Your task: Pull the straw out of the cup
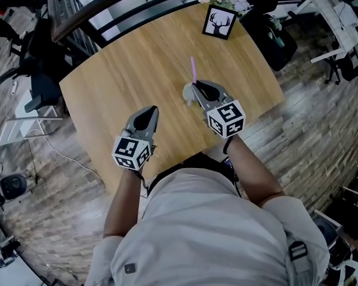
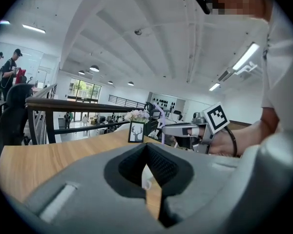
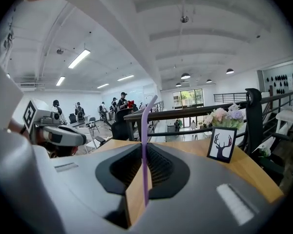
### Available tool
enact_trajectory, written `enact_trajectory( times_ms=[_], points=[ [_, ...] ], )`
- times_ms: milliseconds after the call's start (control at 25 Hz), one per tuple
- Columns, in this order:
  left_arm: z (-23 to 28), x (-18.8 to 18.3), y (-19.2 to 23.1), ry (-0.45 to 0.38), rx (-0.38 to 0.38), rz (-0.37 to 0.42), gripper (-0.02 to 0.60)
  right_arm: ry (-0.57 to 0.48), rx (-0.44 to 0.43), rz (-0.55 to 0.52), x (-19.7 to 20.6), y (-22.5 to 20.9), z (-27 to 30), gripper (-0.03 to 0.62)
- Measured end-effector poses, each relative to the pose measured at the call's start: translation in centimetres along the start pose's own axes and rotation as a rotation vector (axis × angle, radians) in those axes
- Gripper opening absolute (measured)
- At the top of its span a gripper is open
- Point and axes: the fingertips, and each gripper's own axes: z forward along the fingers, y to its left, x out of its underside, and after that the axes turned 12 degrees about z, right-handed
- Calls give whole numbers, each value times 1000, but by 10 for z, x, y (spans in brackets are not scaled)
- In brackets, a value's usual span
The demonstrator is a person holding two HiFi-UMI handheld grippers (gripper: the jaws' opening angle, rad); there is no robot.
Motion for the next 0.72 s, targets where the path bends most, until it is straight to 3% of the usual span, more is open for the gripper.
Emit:
enact_trajectory(
  times_ms=[360, 720],
  points=[
    [-49, -42, -6, -114, 41, 68, 5, -100, 45, -30, -24, 54, -43, 43],
    [-74, -34, -24, -144, 134, 14, 5, -107, 102, -22, 0, 92, -87, 42]
  ],
)
